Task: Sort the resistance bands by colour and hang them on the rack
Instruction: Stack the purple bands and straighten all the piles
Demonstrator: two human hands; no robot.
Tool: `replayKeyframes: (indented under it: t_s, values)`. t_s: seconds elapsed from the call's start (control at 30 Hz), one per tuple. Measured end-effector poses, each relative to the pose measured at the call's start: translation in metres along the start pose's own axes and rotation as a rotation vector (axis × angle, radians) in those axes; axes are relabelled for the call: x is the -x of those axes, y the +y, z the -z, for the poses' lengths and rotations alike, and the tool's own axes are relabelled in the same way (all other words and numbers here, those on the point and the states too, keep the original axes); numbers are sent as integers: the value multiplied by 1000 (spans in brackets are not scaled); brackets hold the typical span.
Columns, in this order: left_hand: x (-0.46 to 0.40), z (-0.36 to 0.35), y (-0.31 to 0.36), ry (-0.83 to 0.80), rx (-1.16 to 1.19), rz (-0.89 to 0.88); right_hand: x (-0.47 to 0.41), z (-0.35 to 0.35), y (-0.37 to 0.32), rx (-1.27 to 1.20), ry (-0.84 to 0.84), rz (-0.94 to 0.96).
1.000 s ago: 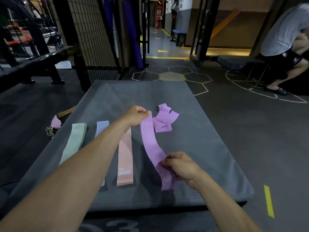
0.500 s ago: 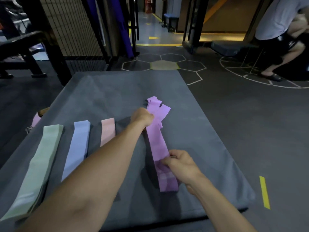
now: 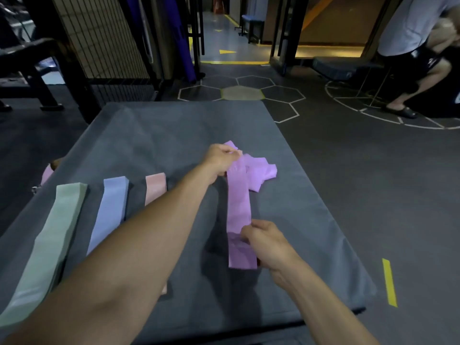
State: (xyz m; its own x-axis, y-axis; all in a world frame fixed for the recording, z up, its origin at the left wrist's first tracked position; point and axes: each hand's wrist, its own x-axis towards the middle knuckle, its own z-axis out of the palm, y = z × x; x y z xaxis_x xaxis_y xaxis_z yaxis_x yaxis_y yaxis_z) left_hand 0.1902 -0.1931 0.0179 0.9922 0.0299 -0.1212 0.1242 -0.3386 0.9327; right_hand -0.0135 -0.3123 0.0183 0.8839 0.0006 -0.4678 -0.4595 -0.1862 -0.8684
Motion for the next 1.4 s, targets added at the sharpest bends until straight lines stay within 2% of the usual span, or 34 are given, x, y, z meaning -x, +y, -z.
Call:
replayKeyframes:
  t_s: [0.1, 0.2, 0.37, 0.53, 0.67, 1.0, 1.4]
  values:
    - [-4, 32, -7, 57, -145, -124, 5, -9, 0, 35, -84, -25]
    - [1, 58, -19, 3, -343, -136, 9, -18, -1, 108, -127, -18]
    - [-2, 77, -47, -16, -372, -186, 10, -31, 2, 149, -143, -41]
    - [-11, 88, -58, 14, -533, -222, 4, -41, 3, 270, -131, -12]
    - [-12, 93, -64, 5, -659, -255, 6, -42, 2, 352, -189, -38]
    - [-8, 87, -76, 26, -693, -234, 14, -34, -1, 524, -310, -70]
    - [-1, 78, -75, 83, -715, -247, 17, -28, -5, 563, -428, -141]
